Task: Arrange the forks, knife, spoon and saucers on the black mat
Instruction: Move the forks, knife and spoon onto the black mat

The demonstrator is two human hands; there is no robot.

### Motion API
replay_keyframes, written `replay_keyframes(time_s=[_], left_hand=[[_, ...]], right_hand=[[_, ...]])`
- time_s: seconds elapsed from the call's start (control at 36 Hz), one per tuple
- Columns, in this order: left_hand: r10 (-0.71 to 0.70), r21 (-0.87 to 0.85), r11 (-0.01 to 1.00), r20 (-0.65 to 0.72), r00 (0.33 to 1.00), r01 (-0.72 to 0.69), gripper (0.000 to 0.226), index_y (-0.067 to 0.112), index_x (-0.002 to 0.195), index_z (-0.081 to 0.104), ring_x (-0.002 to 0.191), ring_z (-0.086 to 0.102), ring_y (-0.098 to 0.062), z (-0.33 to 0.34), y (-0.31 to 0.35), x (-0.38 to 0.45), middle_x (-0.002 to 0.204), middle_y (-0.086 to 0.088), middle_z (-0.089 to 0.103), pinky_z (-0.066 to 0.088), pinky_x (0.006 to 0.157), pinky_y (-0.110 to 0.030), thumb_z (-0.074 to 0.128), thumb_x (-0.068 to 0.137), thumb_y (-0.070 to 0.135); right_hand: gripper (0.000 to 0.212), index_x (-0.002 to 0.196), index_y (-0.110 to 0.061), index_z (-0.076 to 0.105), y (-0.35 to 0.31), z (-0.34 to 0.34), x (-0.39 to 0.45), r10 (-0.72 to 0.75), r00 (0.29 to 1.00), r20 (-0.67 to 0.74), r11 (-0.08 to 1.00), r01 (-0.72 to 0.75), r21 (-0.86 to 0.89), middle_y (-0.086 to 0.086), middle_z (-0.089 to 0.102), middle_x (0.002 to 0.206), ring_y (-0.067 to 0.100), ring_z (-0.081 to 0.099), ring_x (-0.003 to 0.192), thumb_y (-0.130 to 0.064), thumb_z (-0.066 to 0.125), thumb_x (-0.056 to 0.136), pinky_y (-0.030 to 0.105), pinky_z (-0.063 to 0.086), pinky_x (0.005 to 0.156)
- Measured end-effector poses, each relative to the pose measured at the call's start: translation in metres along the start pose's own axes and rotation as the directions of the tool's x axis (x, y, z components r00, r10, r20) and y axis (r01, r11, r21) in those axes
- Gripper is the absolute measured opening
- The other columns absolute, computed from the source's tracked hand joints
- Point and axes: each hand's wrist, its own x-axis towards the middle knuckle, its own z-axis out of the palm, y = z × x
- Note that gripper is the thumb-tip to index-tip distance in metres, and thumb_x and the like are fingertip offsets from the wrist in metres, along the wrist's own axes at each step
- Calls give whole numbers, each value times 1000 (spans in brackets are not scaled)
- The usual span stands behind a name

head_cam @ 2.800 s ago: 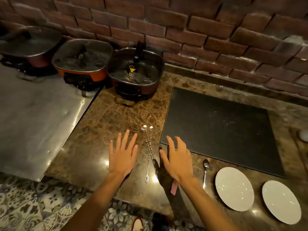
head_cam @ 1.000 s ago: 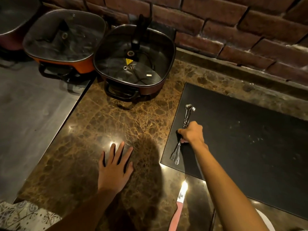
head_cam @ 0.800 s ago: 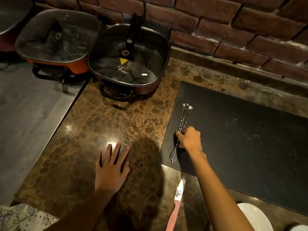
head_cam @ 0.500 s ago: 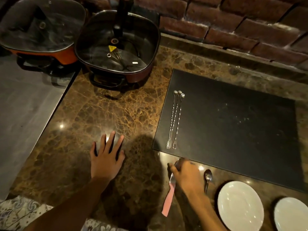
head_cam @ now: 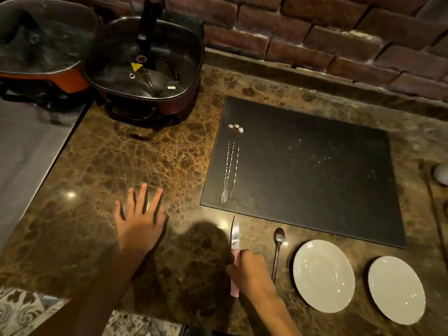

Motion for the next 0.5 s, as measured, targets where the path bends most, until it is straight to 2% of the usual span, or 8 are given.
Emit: replay_keyframes(time_s=[0.08, 0.17, 0.22, 0.31, 0.36, 0.44, 0.5], left_hand=[[52, 10, 999, -21, 998, -52, 56, 44, 157, 23, 154, 25, -34, 9, 28, 5, 169, -2, 22, 15, 122, -59, 32, 103, 50], [94, 17, 995, 18, 995, -94, 58, 45, 159, 14, 153, 25, -36, 11, 54, 17, 170, 0, 19, 15, 119, -62, 25, 103, 52], [120, 16, 993, 19, 993, -120, 57, 43, 159, 13, 154, 24, -36, 11, 66, 25, 170, -2, 18, 14, 120, -63, 23, 104, 52], [138, 13, 990, 12, 990, -138, 55, 43, 159, 19, 155, 22, -32, 9, 76, 32, 170, -2, 18, 13, 120, -63, 24, 105, 50], [129, 3, 992, 27, 991, -129, 55, 44, 157, 23, 155, 22, -30, 6, 77, 33, 170, 0, 20, 13, 121, -63, 26, 103, 50], [118, -5, 993, 35, 992, -118, 53, 45, 155, 30, 155, 23, -29, 1, 79, 34, 168, 1, 24, 14, 121, -62, 31, 102, 50], [114, -6, 993, 65, 991, -114, 53, 48, 155, 25, 156, 19, -28, -2, 79, 34, 169, 3, 21, 14, 121, -62, 28, 102, 52]], right_hand=[[15, 80, -17, 61, 14, -13, 5, 11, 995, -96, 998, -5, 62, -1, 69, 67, 7, 64, 59, -29, 56, 88, 16, 49, 58], [24, 94, -13, 62, 20, -39, 16, 74, 971, -226, 994, -53, 98, 5, 67, 90, 19, 64, 76, -35, 63, 85, 28, 49, 65], [23, 87, -11, 65, 23, -62, 32, 85, 952, -294, 993, -57, 104, 11, 70, 90, 26, 66, 79, -34, 64, 83, 34, 49, 66], [23, 80, -8, 65, 26, -97, 60, 122, 926, -357, 991, -91, 102, 15, 68, 80, 33, 68, 83, -31, 66, 82, 27, 39, 63], [24, 76, -6, 63, 24, -117, 77, 131, 916, -380, 989, -94, 113, 16, 64, 75, 37, 67, 82, -30, 67, 80, 28, 39, 62], [22, 79, -5, 64, 16, -141, 100, 153, 910, -385, 984, -105, 143, 21, 65, 86, 40, 66, 86, -27, 68, 79, 30, 42, 65], [26, 89, -2, 65, 10, -153, 113, 160, 911, -380, 982, -108, 155, 23, 66, 98, 42, 65, 91, -26, 69, 80, 32, 43, 67]])
